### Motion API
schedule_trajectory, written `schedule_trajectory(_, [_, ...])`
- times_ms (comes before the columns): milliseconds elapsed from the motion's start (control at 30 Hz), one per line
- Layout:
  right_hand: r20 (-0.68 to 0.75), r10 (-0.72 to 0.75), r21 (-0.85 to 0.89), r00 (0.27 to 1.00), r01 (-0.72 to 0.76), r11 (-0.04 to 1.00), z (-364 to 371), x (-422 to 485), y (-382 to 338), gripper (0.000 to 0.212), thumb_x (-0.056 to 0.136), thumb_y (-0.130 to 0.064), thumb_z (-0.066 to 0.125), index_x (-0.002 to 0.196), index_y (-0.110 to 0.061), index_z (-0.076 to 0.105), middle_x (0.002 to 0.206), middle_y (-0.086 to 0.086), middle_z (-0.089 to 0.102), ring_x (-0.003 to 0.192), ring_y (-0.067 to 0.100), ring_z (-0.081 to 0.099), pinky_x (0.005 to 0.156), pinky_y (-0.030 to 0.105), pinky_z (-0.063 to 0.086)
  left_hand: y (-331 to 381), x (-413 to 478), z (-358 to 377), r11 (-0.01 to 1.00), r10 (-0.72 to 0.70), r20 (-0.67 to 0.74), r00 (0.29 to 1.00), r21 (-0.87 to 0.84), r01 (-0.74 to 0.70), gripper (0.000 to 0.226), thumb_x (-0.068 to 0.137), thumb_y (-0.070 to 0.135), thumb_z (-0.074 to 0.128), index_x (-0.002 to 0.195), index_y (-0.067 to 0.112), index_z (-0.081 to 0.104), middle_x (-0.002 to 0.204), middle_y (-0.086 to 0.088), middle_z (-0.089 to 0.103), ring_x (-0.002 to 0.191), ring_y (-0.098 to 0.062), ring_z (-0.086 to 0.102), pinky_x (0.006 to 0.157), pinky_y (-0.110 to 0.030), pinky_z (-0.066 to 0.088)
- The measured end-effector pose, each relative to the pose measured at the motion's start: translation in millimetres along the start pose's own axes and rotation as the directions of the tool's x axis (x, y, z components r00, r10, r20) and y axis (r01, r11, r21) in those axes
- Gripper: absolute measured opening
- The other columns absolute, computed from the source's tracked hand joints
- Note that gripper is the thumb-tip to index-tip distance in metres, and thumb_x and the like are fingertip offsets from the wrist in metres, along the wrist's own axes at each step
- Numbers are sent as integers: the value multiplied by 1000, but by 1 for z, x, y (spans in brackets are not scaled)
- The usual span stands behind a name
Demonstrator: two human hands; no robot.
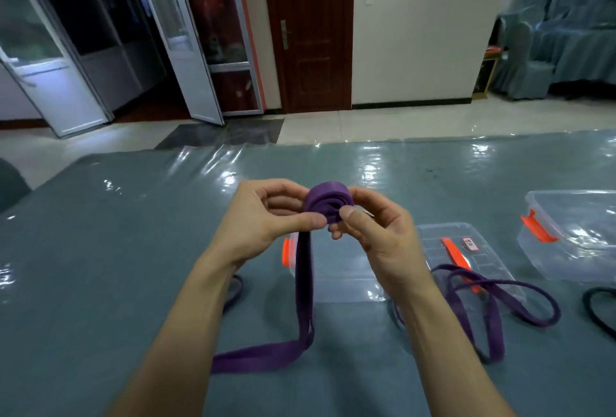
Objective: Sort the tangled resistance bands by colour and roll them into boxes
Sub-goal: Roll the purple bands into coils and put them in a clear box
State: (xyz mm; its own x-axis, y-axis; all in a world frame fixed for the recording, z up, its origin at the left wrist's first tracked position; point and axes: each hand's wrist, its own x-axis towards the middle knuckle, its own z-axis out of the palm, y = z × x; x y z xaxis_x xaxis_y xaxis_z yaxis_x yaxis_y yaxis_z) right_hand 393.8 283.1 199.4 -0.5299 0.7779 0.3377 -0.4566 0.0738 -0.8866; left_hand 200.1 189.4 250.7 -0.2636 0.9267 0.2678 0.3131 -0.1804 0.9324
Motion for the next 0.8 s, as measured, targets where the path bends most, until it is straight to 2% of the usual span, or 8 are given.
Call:
schedule_trajectory(133, [153, 40, -317, 987, 10, 948, 18, 17, -27, 44, 83, -25, 93, 123, -18, 77, 104, 1, 79, 62, 23, 71, 66, 31, 56, 17, 4, -40, 983, 44, 37, 998, 179, -50, 37, 61, 25, 108, 91, 21, 86, 88, -5, 85, 81, -23, 83, 78, -30, 66])
schedule_trajectory(267, [350, -7, -728, 937, 277, 628, 63, 70, -81, 36, 78, -46, 92, 108, -28, 82, 93, -12, 74, 63, 12, 65, 63, 27, 53, 70, 24, -85, 920, 92, 146, 985, 365, -140, 32, 66, 25, 106, 90, 21, 86, 85, -1, 85, 80, -22, 84, 79, -37, 69])
schedule_trajectory(333, [426, -23, -777, 904, 379, 503, 90, 94, -106, 33, 79, -50, 89, 103, -30, 82, 90, -12, 72, 73, 12, 65, 67, 33, 56, 104, 38, -109, 861, 112, 195, 974, 471, -193, 29, 68, 24, 106, 87, 24, 84, 81, 4, 84, 77, -15, 83, 75, -31, 68])
schedule_trajectory(467, [475, -80, -729, 876, 442, 523, 128, 140, -149, 30, 83, -40, 91, 103, -20, 79, 83, -3, 74, 70, 17, 71, 69, 44, 63, 169, 69, -153, 751, 147, 233, 961, 606, -261, 27, 68, 26, 105, 85, 23, 84, 79, 6, 83, 75, -12, 81, 73, -30, 67])
schedule_trajectory(533, [515, -48, -749, 856, 477, 460, 145, 162, -166, 34, 84, -40, 90, 110, -21, 78, 85, -4, 77, 71, 14, 74, 73, 41, 65, 196, 85, -167, 675, 144, 254, 956, 681, -283, 29, 66, 28, 105, 84, 23, 84, 77, 7, 82, 74, -10, 80, 75, -32, 67])
schedule_trajectory(667, [590, -79, -777, 803, 592, 215, 178, 197, -193, 36, 84, -40, 91, 112, -21, 80, 86, -9, 76, 74, 7, 73, 73, 27, 65, 230, 110, -188, 547, 149, 277, 949, 777, -312, 31, 65, 35, 105, 87, 27, 83, 81, 11, 82, 79, -7, 79, 81, -35, 66])
schedule_trajectory(733, [585, -120, -747, 802, 591, 304, 181, 212, -204, 26, 83, -34, 92, 103, -22, 81, 85, -7, 79, 74, 10, 77, 66, 21, 61, 230, 115, -206, 620, 185, 234, 954, 726, -298, 35, 69, 36, 103, 97, 30, 84, 92, 12, 83, 89, -6, 80, 89, -36, 65])
schedule_trajectory(800, [548, -140, -656, 824, 528, 540, 176, 224, -210, 28, 81, -29, 93, 103, -16, 81, 89, 3, 82, 76, 20, 81, 67, 26, 64, 218, 115, -225, 746, 198, 194, 961, 606, -276, 38, 73, 33, 100, 108, 29, 84, 102, 9, 85, 100, -8, 81, 97, -36, 61])
